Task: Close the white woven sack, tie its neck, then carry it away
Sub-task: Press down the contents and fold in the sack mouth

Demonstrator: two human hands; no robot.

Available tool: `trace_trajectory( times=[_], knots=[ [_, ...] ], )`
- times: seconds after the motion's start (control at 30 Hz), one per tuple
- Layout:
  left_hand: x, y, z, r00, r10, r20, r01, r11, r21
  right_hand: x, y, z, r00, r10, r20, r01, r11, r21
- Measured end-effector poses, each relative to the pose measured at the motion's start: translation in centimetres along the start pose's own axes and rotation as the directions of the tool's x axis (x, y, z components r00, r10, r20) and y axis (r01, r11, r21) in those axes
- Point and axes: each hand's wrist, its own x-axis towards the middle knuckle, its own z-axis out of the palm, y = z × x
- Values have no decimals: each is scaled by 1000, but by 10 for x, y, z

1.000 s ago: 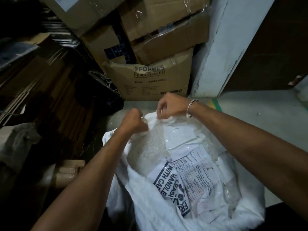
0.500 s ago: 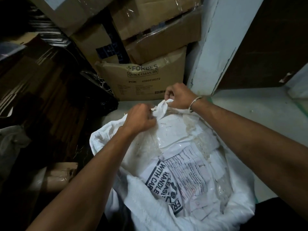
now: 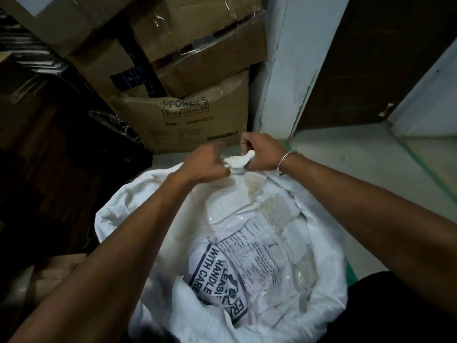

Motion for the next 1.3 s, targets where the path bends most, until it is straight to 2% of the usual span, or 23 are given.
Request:
trace_trajectory(
  times=[0.07,0.1,0.2,0.23,0.3,0.37,0.43,0.5,0.57,0.6,0.63,0.67,0.73,0.77,0.8,0.87,0.93,1.0,1.07,1.13,1.2,1.27,1.3],
  knots=[
    [12,9,5,999,37,4,-37,995,89,-6,0,8,998,-10,-55,12,999,39],
    [16,11,8,998,41,-47,-33,989,147,-9,1,5,999,25,-43,-21,995,97],
    [20,10,9,974,55,-220,5,965,262,-18,16,-22,962,229,148,-265,914,307],
    [22,10,9,968,57,-246,19,956,293,-22,24,-31,934,274,230,-339,881,329],
    [26,11,9,970,27,-243,64,931,360,-32,41,-39,907,291,304,-379,877,295],
    [30,20,9,984,2,-178,76,900,428,-39,49,-38,917,296,268,-366,892,266],
    [35,34,12,995,58,-78,-15,885,466,-44,44,-34,956,243,165,-280,923,265],
    [37,55,13,991,104,89,-131,910,393,-47,36,-31,990,142,-11,-136,961,241],
    [38,71,14,981,72,180,-125,946,300,-54,30,-27,991,51,-120,-27,982,188],
    [38,75,16,982,62,178,-113,950,290,-57,31,-25,990,26,-135,-4,987,162],
    [38,76,17,986,72,148,-111,953,281,-61,32,-24,992,30,-122,-8,984,180],
    [36,77,18,991,81,101,-106,957,271,-65,34,-26,995,77,-69,-56,962,268],
    [31,77,20,994,108,16,-108,958,267,-79,41,-36,960,252,119,-278,830,484],
    [28,77,21,992,125,-16,-116,954,275,-87,46,-41,921,308,237,-388,753,531],
    [26,77,21,993,114,-41,-96,948,302,-95,53,-45,890,328,317,-452,728,516],
    [24,78,23,994,94,-55,-68,929,364,-107,64,-48,878,338,340,-463,780,420],
    [24,81,24,995,95,9,-90,904,418,-115,65,-42,901,360,240,-429,818,383],
    [26,92,25,983,161,84,-181,879,441,-117,60,-33,931,365,34,-356,878,320],
    [27,108,25,946,272,177,-323,846,424,-120,53,-25,928,316,-198,-272,937,219],
    [27,123,28,923,290,253,-374,831,412,-125,48,-20,911,271,-309,-221,957,187],
    [25,129,34,929,248,273,-346,843,412,-132,45,-21,931,277,-238,-203,934,293],
    [23,123,41,939,284,194,-340,849,404,-141,48,-24,942,335,-37,-265,806,529],
    [20,121,42,943,298,147,-332,848,412,-146,52,-25,921,387,41,-335,733,592]
  ],
)
